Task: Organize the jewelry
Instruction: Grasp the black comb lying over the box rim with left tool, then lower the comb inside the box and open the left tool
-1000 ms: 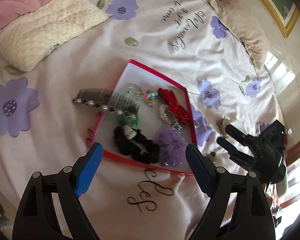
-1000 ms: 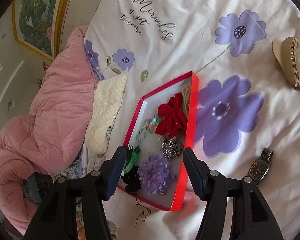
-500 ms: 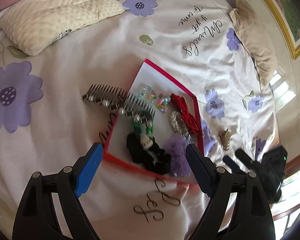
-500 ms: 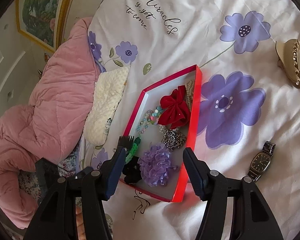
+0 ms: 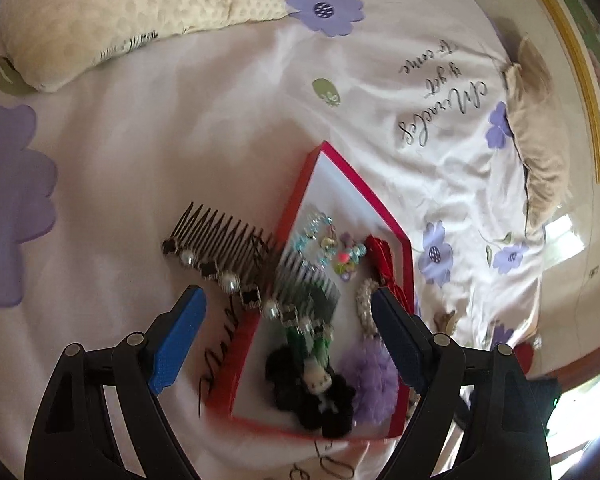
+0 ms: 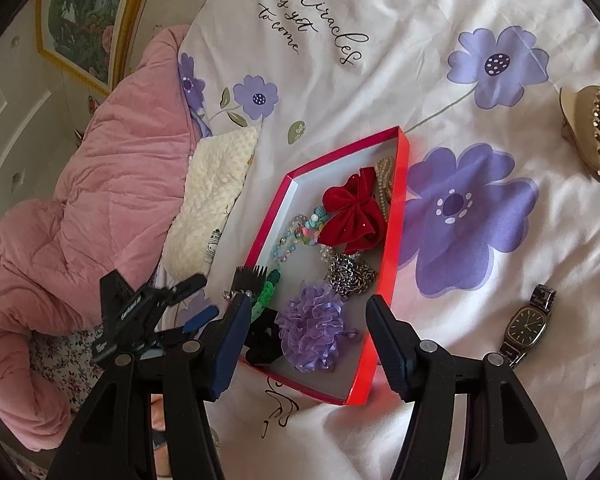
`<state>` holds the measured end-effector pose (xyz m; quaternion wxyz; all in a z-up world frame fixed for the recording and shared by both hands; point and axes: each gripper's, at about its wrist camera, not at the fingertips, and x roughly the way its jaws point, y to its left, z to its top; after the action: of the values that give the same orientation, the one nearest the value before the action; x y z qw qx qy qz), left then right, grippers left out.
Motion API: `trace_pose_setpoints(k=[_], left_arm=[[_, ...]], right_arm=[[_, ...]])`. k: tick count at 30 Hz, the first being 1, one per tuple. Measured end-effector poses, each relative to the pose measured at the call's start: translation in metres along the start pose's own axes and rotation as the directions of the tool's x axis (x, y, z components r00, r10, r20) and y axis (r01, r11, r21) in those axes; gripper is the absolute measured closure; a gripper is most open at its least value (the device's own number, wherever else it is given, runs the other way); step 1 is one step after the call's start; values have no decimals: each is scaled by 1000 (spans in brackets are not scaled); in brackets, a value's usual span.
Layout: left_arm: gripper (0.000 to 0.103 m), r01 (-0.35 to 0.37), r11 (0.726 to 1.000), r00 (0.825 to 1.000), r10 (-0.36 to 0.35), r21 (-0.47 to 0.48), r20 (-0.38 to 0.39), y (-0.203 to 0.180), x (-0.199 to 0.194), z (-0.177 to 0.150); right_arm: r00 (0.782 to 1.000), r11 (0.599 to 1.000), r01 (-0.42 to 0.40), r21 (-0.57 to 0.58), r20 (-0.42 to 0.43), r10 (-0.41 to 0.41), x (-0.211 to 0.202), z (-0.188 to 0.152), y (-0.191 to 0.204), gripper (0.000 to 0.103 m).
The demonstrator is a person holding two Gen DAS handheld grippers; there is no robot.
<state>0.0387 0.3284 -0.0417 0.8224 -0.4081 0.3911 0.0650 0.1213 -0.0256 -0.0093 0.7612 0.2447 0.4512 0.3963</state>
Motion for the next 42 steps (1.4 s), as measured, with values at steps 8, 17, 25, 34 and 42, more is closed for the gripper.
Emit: trace_pose_setpoints(k=[8,17,25,34,42], left_arm=[[61,43,999,999,-43,-27,-13,8,23,10],[89,0,997,1000,-2,75,24,-10,19,6],[93,-2,971,1000,-5,241,29,-54,25,3],[92,-19,958,997,40,286,-66,-73,68,-1],[49,-57,954,996,76,296,-54,-74,57,-8]], right_arm=[[1000,1000,23,-3,5,-23,2,1,-4,41],[999,999,34,-3,0,-34,6,-2,-8,41],[999,999,31,11,7,-31,4,-2,-11,41],[999,999,33,14,4,-33,5,-2,-13,41],[1000,999,30,20,7,-30,3,-2,-13,41]])
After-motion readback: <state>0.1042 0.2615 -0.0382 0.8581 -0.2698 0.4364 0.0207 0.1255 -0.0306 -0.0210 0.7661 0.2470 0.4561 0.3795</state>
